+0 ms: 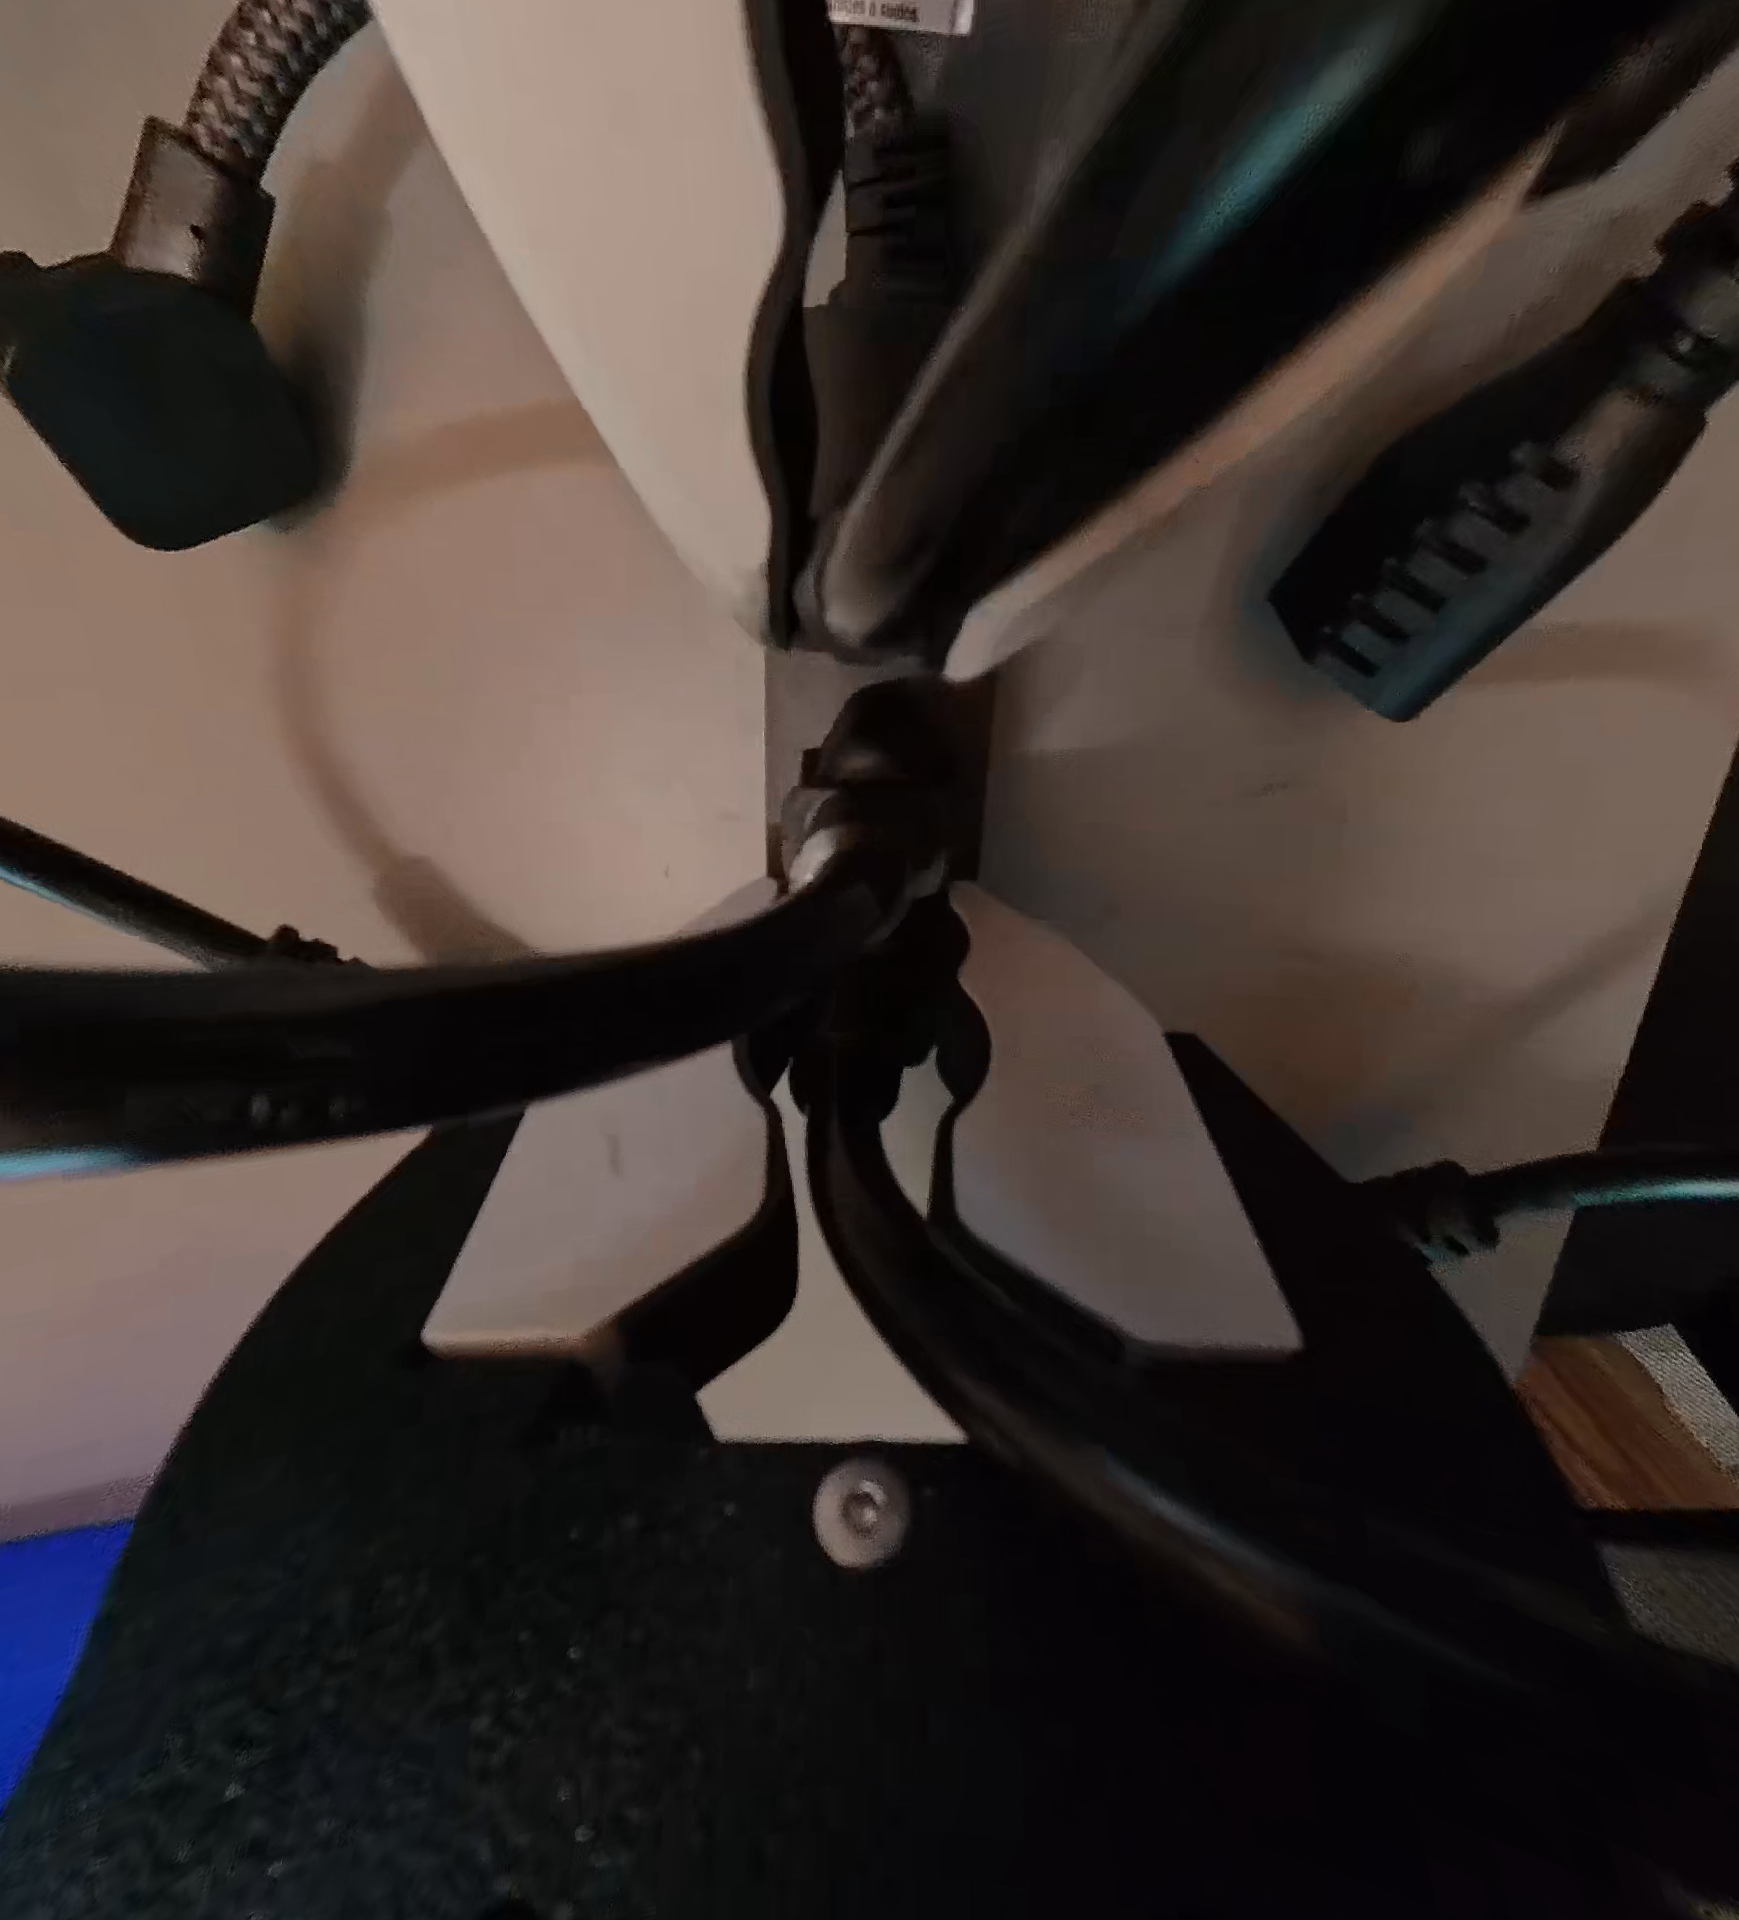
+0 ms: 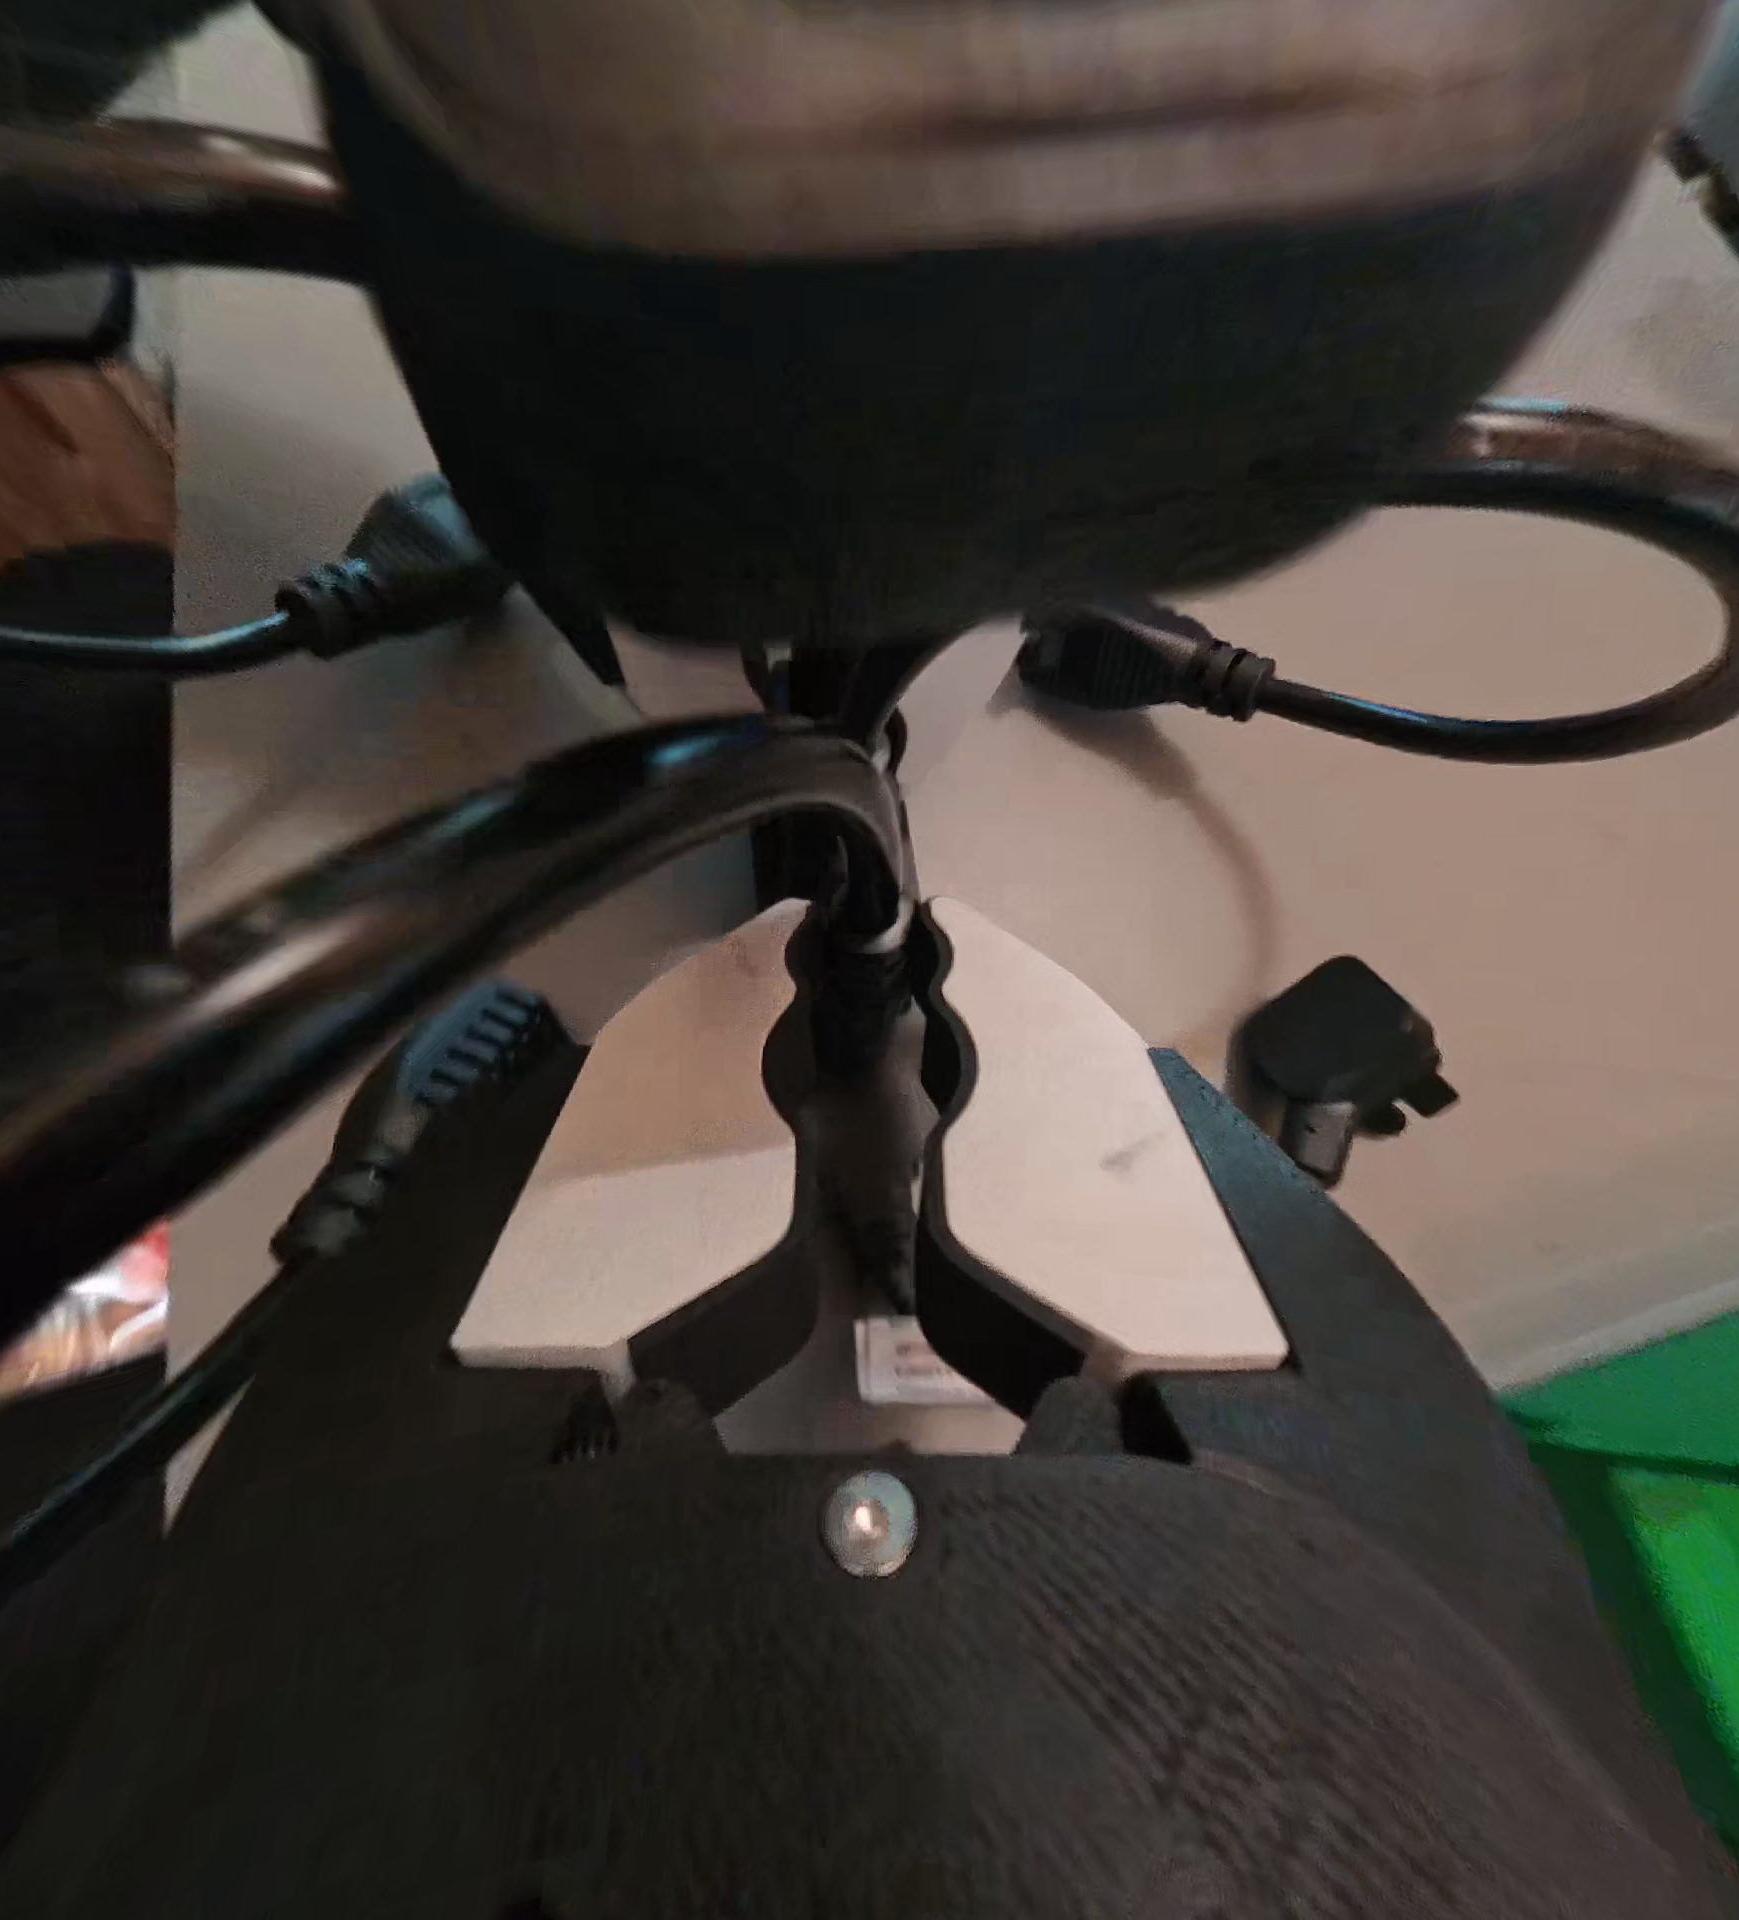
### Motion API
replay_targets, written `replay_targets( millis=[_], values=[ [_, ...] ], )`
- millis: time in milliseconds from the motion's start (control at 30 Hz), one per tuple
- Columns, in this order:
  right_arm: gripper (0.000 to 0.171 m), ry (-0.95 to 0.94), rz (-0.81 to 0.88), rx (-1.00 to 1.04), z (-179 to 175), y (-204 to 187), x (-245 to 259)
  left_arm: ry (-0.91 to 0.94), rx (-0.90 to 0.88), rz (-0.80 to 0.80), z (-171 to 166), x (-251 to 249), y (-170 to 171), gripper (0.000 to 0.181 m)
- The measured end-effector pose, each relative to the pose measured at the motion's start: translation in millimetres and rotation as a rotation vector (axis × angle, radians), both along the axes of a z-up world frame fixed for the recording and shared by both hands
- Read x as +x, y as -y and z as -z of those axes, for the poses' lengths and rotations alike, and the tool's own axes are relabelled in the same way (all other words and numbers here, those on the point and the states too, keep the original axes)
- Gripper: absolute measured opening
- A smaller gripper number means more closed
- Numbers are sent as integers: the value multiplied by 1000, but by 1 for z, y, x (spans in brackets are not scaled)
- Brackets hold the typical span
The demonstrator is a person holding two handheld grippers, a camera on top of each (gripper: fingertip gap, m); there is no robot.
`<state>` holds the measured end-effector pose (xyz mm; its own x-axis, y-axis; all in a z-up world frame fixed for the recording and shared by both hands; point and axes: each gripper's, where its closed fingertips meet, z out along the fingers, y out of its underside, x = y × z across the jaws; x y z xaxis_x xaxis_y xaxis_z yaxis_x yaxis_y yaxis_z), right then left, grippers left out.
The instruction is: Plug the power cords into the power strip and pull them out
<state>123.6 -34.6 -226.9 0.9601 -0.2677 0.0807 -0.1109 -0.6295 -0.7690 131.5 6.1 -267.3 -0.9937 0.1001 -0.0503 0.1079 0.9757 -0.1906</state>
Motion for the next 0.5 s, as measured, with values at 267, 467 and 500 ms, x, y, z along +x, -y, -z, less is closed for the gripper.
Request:
replay_targets(
  millis=[267, 467, 500],
  values=[
    [15, -36, -72, -55, -5, 7, -3, -14, -9, -50, 0, 0, 1, 24],
    [16, 8, -53, -21, -5, 5, -2, -17, -9, -66, 0, 0, 1, 24],
    [16, 6, -42, -12, -5, 5, -2, -18, -15, -66, 0, 0, 1, 24]
  ],
)
